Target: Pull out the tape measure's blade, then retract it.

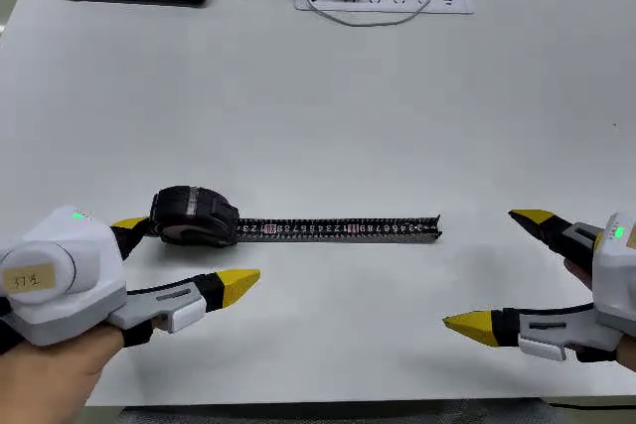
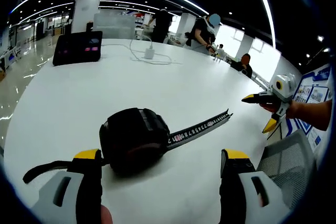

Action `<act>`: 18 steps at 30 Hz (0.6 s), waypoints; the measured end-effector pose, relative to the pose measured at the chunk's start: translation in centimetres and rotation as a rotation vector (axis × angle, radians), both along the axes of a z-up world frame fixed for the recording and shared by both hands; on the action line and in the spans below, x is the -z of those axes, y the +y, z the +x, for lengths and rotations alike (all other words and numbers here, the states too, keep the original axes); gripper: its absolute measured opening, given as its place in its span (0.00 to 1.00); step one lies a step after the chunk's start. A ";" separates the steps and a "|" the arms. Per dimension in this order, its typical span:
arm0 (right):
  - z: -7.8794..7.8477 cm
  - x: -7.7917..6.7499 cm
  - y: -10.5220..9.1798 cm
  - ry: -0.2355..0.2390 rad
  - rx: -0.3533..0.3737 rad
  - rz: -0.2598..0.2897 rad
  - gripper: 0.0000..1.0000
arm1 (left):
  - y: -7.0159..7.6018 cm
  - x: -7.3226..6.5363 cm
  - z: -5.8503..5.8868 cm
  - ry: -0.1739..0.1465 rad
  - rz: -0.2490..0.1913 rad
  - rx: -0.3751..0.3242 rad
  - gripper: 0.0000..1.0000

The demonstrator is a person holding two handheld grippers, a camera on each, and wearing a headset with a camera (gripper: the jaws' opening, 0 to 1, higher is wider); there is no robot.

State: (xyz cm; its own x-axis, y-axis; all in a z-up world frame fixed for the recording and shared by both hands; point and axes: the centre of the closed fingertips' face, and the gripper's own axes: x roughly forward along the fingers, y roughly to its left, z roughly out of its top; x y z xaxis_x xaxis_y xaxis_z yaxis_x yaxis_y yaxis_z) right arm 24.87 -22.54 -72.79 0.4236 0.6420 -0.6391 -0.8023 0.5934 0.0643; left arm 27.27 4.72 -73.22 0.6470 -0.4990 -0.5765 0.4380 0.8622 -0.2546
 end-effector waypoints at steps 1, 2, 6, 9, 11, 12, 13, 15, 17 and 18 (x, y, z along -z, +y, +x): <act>0.0 0.0 0.0 0.001 0.001 0.001 0.93 | 0.0 -0.1 0.1 -0.006 0.002 -0.004 0.91; 0.0 0.0 0.0 0.001 0.001 0.002 0.93 | 0.0 -0.1 0.2 -0.010 0.004 -0.006 0.91; 0.2 0.0 -0.1 0.000 0.001 0.002 0.93 | -0.2 -0.1 0.3 -0.015 0.000 -0.017 0.91; 0.3 0.0 -0.1 0.001 -0.001 0.000 0.92 | -0.2 -0.2 0.4 -0.016 -0.014 -0.034 0.90; 0.3 0.0 0.0 0.007 -0.004 0.012 0.89 | -0.1 -0.4 0.5 -0.017 -0.040 -0.059 0.90; 0.3 0.0 0.0 0.007 -0.008 0.015 0.88 | -0.1 -0.4 0.6 -0.018 -0.043 -0.065 0.90; 0.3 0.0 0.1 0.006 -0.012 0.016 0.87 | -0.1 -0.4 0.6 -0.018 -0.041 -0.065 0.90; 0.4 0.1 0.2 0.016 -0.025 0.015 0.84 | -0.2 -0.3 0.7 -0.023 -0.037 -0.076 0.90; 0.6 0.1 0.3 0.013 -0.039 0.011 0.83 | -0.1 -0.3 0.7 -0.029 -0.036 -0.089 0.90; 0.7 0.2 0.3 0.016 -0.044 0.011 0.82 | -0.1 -0.3 0.8 -0.031 -0.035 -0.096 0.89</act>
